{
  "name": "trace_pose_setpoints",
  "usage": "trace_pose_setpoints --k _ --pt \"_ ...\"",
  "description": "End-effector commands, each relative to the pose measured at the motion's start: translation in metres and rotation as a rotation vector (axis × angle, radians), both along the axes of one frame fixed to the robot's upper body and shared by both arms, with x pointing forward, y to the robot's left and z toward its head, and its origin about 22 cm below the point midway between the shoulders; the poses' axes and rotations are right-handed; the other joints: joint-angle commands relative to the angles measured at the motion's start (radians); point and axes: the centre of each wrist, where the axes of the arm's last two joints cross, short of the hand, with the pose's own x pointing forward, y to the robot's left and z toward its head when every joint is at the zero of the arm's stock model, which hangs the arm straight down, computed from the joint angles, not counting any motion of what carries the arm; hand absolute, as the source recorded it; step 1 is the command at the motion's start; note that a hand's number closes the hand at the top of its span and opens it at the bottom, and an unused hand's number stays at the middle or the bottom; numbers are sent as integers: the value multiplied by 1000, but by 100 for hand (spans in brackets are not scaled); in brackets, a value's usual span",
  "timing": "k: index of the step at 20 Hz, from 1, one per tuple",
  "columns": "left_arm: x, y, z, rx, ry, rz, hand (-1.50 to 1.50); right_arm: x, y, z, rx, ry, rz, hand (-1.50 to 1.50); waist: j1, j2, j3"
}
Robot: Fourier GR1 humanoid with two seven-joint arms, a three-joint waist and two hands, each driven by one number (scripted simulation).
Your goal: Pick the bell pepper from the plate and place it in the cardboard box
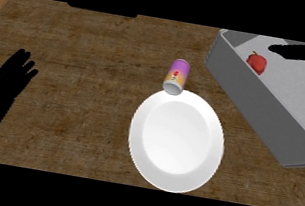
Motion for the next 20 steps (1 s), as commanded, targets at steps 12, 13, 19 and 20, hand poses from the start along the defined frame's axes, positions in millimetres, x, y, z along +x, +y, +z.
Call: trace_pose_setpoints --k 12,13,19,20 --pt "12 8 -3 11 -3 -6 0 -60 -126 18 167 -91 3 -150 -9 -1 -1" --pt "-11 -7 -11 8 20 0 0 -77 -149 24 167 -86 -3 -150 -9 -4 -1" --pt "1 -9 -9 7 -6 12 0 -92 -166 11 167 -75 20 -150 -7 -2 -1" --pt "3 20 6 4 0 5 0 -101 -171 -2 160 -87 0 -150 -8 -2 -1"
